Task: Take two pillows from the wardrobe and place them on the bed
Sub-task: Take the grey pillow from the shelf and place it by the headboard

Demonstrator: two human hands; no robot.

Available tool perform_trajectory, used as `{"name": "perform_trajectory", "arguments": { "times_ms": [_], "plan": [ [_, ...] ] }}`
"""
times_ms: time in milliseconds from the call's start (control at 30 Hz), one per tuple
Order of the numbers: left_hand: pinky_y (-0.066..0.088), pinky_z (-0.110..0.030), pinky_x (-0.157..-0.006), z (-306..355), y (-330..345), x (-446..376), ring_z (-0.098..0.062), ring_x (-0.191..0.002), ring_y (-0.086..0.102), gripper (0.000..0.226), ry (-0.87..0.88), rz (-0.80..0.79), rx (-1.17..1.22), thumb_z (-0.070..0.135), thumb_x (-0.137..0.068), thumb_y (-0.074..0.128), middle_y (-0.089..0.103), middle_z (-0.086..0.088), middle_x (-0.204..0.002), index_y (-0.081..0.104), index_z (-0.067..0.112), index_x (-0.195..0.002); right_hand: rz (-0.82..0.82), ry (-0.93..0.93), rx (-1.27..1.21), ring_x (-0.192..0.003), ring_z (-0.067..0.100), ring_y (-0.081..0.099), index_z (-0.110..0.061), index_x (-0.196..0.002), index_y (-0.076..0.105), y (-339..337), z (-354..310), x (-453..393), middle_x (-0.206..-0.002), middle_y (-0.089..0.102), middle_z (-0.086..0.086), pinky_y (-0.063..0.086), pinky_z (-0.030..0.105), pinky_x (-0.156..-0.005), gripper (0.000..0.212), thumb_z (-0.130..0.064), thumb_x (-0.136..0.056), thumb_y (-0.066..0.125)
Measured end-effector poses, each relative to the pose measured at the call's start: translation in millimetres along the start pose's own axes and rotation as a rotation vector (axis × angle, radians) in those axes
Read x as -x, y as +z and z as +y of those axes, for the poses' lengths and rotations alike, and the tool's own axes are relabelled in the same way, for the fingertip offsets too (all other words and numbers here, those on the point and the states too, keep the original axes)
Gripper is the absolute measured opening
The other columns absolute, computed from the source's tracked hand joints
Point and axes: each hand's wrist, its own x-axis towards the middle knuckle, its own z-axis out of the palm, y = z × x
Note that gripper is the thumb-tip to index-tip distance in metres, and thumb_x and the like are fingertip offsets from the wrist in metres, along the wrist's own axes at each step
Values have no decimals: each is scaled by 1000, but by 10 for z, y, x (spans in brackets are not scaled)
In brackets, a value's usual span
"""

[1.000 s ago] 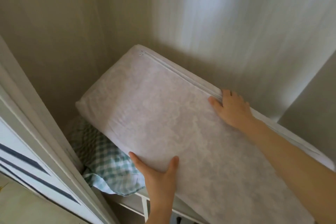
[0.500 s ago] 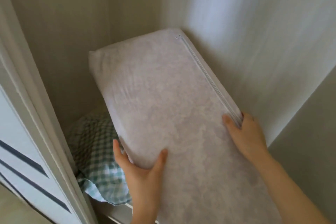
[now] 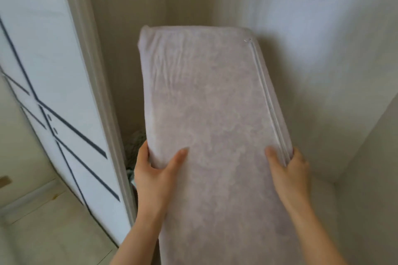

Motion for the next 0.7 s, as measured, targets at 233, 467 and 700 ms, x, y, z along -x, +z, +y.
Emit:
{"name": "perform_trajectory", "arguments": {
  "times_ms": [233, 467, 700],
  "plan": [
    [55, -12, -66, 422, -549, 691, 4, -92, 68, 51, 163, 91, -45, 51, -70, 82, 69, 23, -107, 60, 40, -115, 26, 12, -161, -115, 43, 47, -2, -127, 49, -340, -156, 561, -127, 49, 27, 35, 54, -99, 69, -55, -84, 58],
    [56, -15, -74, 887, -1355, 1186, 0, -95, 68, 45, 284, 363, -42, 48, -73, 78, 71, 17, -107, 64, 36, -114, -175, -146, -353, -120, 38, 43, -6, -139, 37, -362, -622, 1229, -134, 41, 24, 32, 53, -105, 80, -55, -80, 63],
    [56, -18, -67, 1241, -2273, 1507, -2, -81, 71, 19, 331, 618, -121, 43, -75, 76, 76, 14, -88, 72, 33, -91, -382, -301, -450, -121, 42, 41, -10, -144, 24, -107, -1189, 2022, -137, 35, 18, 30, 58, -104, 96, -67, -75, 58]
  ]
}}
